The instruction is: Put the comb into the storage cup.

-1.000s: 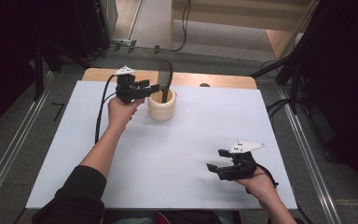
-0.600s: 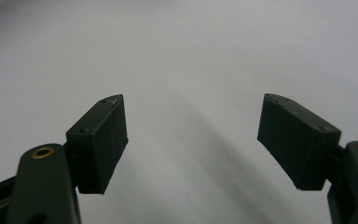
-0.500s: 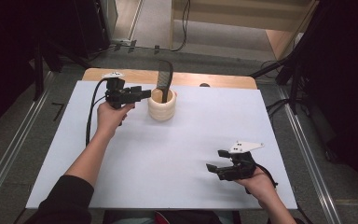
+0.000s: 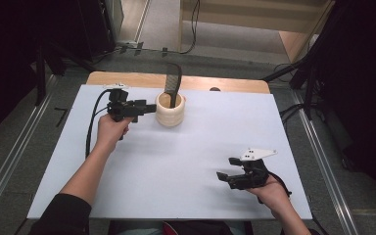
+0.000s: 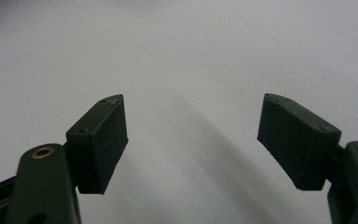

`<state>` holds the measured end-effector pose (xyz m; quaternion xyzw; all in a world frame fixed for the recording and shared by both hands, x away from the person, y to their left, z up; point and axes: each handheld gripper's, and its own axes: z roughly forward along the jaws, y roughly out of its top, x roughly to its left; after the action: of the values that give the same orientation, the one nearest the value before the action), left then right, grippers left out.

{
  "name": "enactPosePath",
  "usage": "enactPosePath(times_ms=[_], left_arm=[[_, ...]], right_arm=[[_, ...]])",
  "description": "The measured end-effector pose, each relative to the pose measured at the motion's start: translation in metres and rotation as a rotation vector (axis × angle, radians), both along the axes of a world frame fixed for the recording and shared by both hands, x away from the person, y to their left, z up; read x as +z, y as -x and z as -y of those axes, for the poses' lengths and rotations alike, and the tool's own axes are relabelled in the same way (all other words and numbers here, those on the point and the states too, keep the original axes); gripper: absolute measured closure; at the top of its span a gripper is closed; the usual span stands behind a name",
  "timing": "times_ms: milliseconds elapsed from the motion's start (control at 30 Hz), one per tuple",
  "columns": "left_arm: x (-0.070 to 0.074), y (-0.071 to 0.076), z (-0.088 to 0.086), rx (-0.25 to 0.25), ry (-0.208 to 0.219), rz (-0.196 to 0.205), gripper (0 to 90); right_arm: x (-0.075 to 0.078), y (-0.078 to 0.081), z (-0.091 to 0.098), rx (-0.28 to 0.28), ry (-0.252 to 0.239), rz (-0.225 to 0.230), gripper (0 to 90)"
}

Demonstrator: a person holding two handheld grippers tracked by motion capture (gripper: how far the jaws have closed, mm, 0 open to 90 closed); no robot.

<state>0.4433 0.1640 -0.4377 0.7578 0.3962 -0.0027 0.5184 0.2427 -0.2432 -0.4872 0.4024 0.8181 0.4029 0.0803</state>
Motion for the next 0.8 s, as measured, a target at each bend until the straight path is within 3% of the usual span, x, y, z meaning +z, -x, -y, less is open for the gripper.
enactPosePath(times_ms=[433,800], left_arm=[[-0.001,0.022,0.000,-0.046,-0.024,-0.044,31.3],[-0.001,0.039,0.000,-0.066,-0.038,-0.054,31.3]], right_arm=[[-0.001,-0.001,0.001,-0.005,-0.001,-0.008,22.2],[-0.003,-0.003,0.002,-0.007,0.000,-0.014,22.2]])
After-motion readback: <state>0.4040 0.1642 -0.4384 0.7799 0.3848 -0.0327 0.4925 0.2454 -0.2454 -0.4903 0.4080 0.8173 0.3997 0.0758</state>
